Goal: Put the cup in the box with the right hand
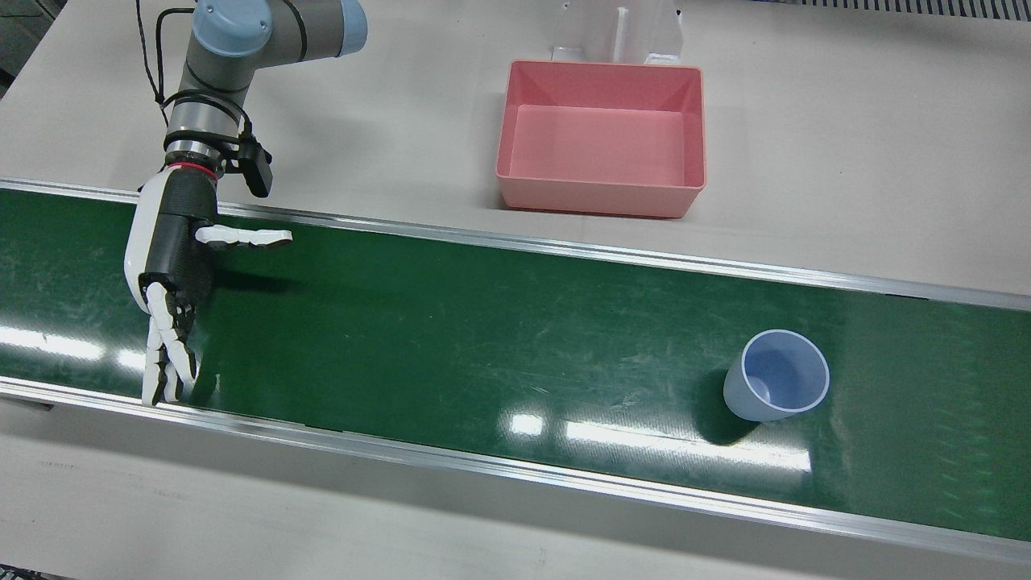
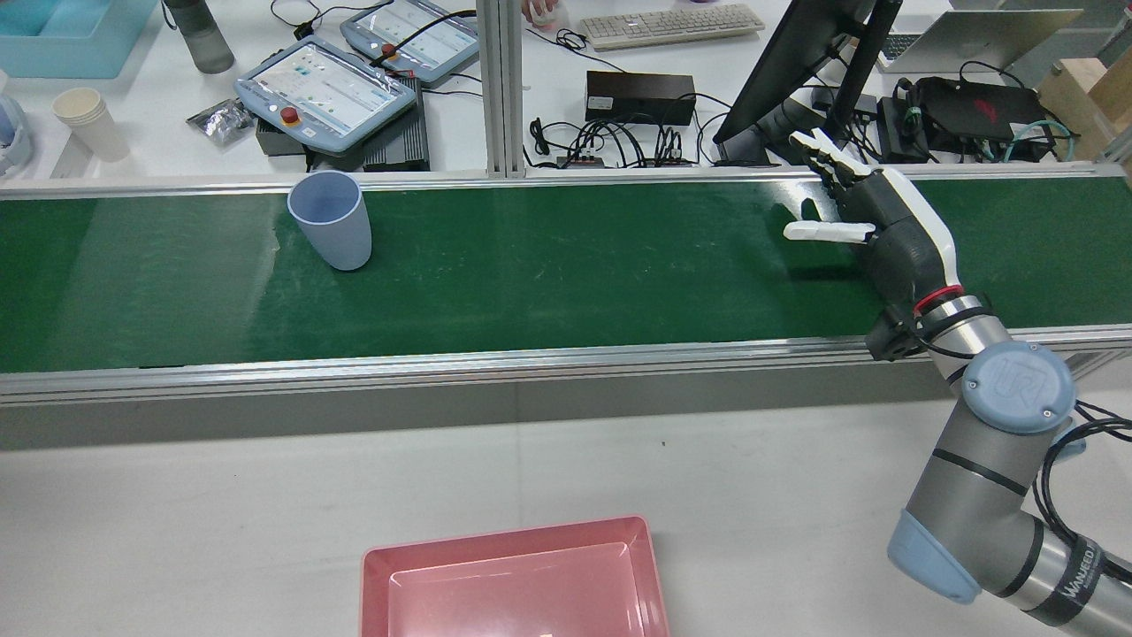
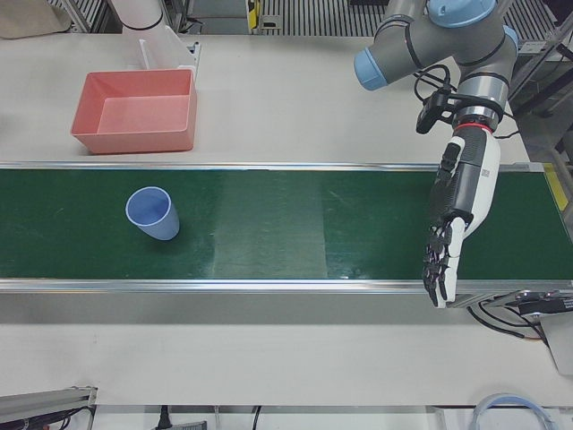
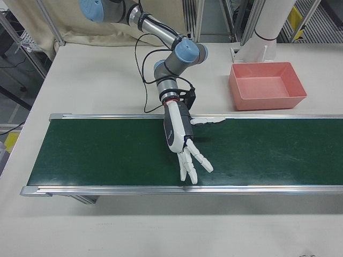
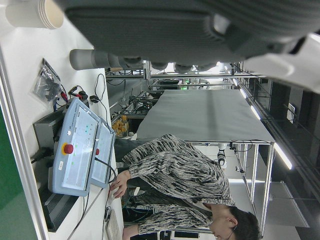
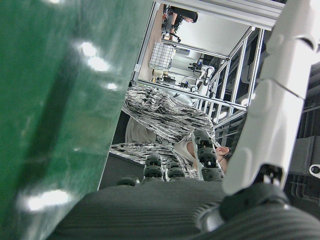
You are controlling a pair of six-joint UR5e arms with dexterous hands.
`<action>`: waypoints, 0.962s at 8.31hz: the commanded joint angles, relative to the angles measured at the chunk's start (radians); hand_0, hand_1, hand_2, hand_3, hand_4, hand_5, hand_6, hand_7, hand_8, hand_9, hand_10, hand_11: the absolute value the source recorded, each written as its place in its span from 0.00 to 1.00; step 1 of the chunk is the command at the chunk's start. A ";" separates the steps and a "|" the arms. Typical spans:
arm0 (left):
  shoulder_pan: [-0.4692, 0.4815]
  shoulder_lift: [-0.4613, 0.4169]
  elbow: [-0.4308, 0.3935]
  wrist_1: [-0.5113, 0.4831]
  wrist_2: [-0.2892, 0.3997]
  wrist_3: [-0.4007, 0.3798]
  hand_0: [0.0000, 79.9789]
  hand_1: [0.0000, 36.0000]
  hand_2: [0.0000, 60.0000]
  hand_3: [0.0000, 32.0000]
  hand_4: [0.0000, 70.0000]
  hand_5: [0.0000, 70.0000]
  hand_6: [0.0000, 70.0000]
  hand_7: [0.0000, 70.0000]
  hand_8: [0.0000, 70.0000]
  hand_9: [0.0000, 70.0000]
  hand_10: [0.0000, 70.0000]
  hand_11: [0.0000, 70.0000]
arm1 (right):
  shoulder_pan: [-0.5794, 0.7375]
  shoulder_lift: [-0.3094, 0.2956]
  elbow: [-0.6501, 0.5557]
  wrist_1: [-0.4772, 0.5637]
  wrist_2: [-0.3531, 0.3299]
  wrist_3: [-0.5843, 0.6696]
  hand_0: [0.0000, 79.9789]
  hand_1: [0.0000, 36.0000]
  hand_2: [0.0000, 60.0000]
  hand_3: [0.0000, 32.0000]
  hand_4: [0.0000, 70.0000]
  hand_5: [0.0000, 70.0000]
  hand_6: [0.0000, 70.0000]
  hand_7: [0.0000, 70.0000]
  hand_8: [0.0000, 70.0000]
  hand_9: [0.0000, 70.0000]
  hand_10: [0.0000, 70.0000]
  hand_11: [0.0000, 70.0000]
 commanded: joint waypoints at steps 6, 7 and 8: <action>0.000 0.000 0.000 0.000 0.000 0.000 0.00 0.00 0.00 0.00 0.00 0.00 0.00 0.00 0.00 0.00 0.00 0.00 | -0.012 0.033 0.001 0.000 0.000 -0.035 0.63 0.52 0.05 0.00 0.00 0.09 0.05 0.11 0.09 0.14 0.00 0.00; 0.000 0.000 0.000 0.001 0.000 0.000 0.00 0.00 0.00 0.00 0.00 0.00 0.00 0.00 0.00 0.00 0.00 0.00 | -0.015 0.033 0.000 0.000 0.000 -0.038 0.62 0.51 0.05 0.00 0.00 0.09 0.06 0.11 0.09 0.14 0.00 0.00; 0.000 0.000 0.000 0.000 0.000 0.000 0.00 0.00 0.00 0.00 0.00 0.00 0.00 0.00 0.00 0.00 0.00 0.00 | -0.017 0.033 -0.002 0.000 0.000 -0.040 0.62 0.51 0.05 0.00 0.00 0.09 0.06 0.11 0.09 0.14 0.00 0.00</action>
